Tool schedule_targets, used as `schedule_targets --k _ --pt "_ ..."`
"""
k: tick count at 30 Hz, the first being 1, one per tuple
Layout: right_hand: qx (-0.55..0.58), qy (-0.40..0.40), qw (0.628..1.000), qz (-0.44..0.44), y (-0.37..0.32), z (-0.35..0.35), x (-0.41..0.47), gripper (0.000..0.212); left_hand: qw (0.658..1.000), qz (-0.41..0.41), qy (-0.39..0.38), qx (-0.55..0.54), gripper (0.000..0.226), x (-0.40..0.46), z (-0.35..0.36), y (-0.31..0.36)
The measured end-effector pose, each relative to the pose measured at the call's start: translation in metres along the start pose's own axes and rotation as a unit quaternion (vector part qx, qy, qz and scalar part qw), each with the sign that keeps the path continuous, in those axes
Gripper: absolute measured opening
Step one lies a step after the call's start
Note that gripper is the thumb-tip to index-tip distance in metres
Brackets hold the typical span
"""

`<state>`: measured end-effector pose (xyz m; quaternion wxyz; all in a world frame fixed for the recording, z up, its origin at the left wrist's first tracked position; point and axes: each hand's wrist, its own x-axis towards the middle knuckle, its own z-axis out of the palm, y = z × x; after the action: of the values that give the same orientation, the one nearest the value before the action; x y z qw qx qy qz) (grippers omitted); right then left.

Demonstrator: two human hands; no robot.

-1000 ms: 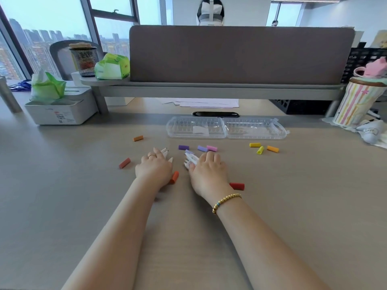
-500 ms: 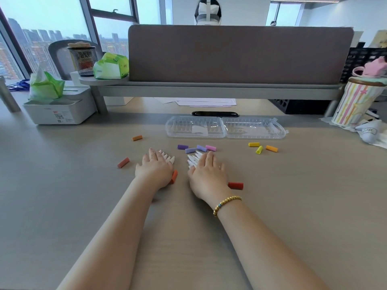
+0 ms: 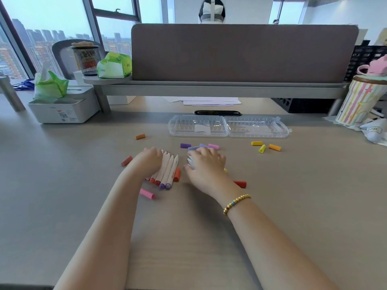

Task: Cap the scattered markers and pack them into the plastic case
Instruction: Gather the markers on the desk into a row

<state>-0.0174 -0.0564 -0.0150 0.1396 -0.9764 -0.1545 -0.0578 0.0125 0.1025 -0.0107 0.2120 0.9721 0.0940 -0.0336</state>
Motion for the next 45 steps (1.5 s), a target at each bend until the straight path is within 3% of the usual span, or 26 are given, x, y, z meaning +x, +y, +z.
schedule_targets --k 1,2,11,21,27,30,34,38,40,42,45 --pt "0.012 -0.015 1.000 -0.014 -0.003 -0.001 0.000 0.043 0.994 -0.035 0.019 -0.100 0.036 0.006 -0.001 -0.007" --pt "0.017 -0.031 0.999 -0.024 -0.005 -0.001 0.000 0.045 0.991 -0.041 0.047 -0.118 0.038 0.008 -0.004 -0.010" --pt "0.007 -0.051 0.998 -0.043 -0.004 0.010 0.007 0.033 0.996 -0.012 -0.002 -0.086 0.039 -0.006 0.002 -0.002" --pt "-0.007 -0.061 0.996 -0.064 -0.005 0.013 0.014 0.035 0.996 -0.011 -0.043 -0.076 0.043 -0.014 0.001 0.002" --pt "-0.038 0.082 0.993 0.076 0.042 -0.019 0.013 0.034 0.995 0.025 -0.068 -0.065 0.060 -0.015 0.005 -0.002" --pt "-0.088 0.030 0.983 0.157 0.070 -0.020 0.007 0.032 0.995 0.043 -0.081 -0.050 0.061 -0.018 0.009 0.002" --pt "-0.078 0.011 0.979 0.190 0.072 -0.017 0.005 0.033 0.996 0.066 -0.057 -0.012 0.060 -0.019 0.020 0.005" --pt "0.004 0.039 0.996 0.084 0.064 -0.016 0.006 0.042 0.998 0.030 -0.047 0.042 0.052 -0.022 0.022 0.015" --pt "0.070 -0.030 0.997 -0.008 0.051 -0.014 0.004 0.046 0.996 0.042 -0.028 0.077 0.049 -0.021 0.021 0.013" --pt "0.033 -0.107 0.992 -0.059 0.039 -0.008 0.003 0.050 0.994 0.048 -0.021 0.094 0.051 -0.017 0.023 0.009" --pt "-0.044 -0.134 0.989 -0.053 0.032 0.004 0.000 0.055 0.995 0.051 -0.009 0.090 0.052 -0.017 0.026 0.005"
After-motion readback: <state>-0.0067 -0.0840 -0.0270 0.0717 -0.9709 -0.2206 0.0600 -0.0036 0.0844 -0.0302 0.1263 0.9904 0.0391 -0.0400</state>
